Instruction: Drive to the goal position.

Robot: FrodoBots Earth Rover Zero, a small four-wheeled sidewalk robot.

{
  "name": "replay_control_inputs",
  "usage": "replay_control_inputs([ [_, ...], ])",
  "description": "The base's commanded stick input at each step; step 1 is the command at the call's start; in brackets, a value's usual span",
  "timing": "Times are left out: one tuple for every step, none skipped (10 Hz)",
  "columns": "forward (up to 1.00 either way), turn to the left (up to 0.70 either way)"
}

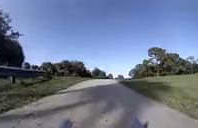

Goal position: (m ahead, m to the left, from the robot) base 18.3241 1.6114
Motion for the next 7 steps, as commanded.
replay_control_inputs([
  [0.85, 0.0],
  [0.85, 0.0],
  [0.85, 0.0],
  [0.85, 0.0],
  [0.85, 0.0],
  [0.85, 0.0],
  [0.85, 0.0],
])
